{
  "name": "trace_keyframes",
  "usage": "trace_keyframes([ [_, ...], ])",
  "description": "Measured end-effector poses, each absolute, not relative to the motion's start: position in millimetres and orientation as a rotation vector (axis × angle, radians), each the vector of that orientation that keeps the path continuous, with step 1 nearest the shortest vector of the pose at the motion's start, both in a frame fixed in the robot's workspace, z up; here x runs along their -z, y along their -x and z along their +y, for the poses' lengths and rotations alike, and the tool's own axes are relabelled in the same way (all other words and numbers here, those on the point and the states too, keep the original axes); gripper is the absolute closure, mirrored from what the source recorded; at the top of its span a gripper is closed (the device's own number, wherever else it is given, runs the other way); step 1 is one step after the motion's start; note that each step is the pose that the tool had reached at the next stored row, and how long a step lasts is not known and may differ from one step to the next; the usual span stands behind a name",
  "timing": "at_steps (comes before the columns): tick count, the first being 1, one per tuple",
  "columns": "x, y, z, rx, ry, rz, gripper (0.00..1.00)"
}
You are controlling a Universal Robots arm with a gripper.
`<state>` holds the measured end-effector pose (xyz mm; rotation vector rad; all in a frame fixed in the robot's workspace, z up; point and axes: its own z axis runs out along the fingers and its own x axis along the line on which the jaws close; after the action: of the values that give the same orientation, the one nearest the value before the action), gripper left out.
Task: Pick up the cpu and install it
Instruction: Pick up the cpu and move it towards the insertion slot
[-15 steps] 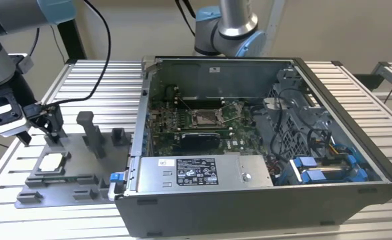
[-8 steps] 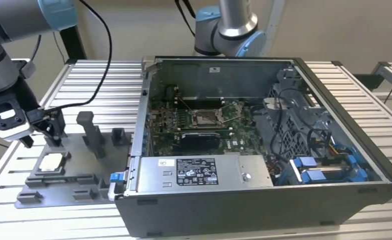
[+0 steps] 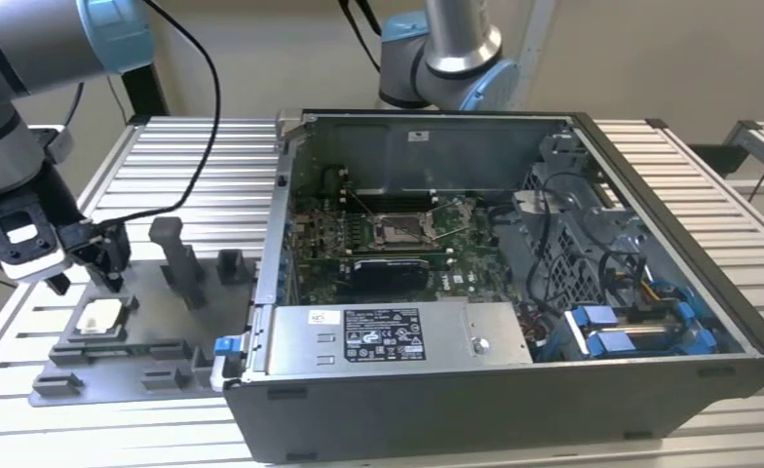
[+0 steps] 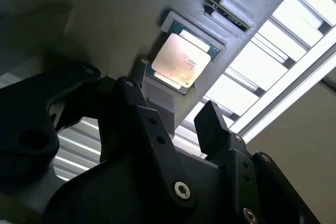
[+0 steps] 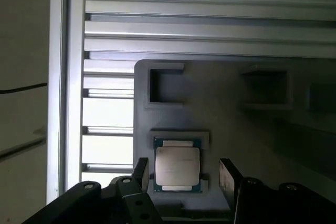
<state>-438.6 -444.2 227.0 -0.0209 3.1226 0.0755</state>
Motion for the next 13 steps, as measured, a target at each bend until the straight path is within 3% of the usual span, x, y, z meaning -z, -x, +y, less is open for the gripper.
trace_keyframes([
  [13,-209,439,-444,-0.075,0.021,3.123,0.00],
])
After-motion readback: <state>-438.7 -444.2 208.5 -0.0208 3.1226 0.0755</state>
